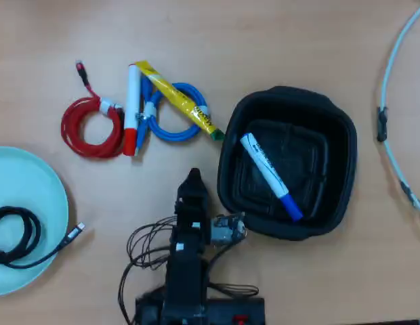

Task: Pick up the blue pen and put it in the black bowl

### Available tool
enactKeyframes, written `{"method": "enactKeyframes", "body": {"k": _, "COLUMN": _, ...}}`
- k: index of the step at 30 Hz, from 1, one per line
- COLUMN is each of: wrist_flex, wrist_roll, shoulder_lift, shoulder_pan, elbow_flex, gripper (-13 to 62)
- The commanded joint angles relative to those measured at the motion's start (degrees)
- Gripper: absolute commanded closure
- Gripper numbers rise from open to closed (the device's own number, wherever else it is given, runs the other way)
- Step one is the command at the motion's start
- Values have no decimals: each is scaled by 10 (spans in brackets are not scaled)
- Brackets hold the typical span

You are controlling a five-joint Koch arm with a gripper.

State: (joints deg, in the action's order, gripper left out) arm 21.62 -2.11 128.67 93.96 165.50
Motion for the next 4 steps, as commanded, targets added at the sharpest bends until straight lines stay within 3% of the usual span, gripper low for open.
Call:
{"method": "enactKeyframes", "body": {"k": 1, "wrist_flex": 2, "wrist_roll": 4, "shoulder_lift": 4, "shoulder_pan": 5, "elbow_flex": 8, "gripper": 90}}
{"method": "enactKeyframes", "body": {"k": 4, "wrist_flex": 2, "wrist_roll": 4, "shoulder_lift": 4, "shoulder_pan": 5, "elbow_flex": 8, "gripper": 90}}
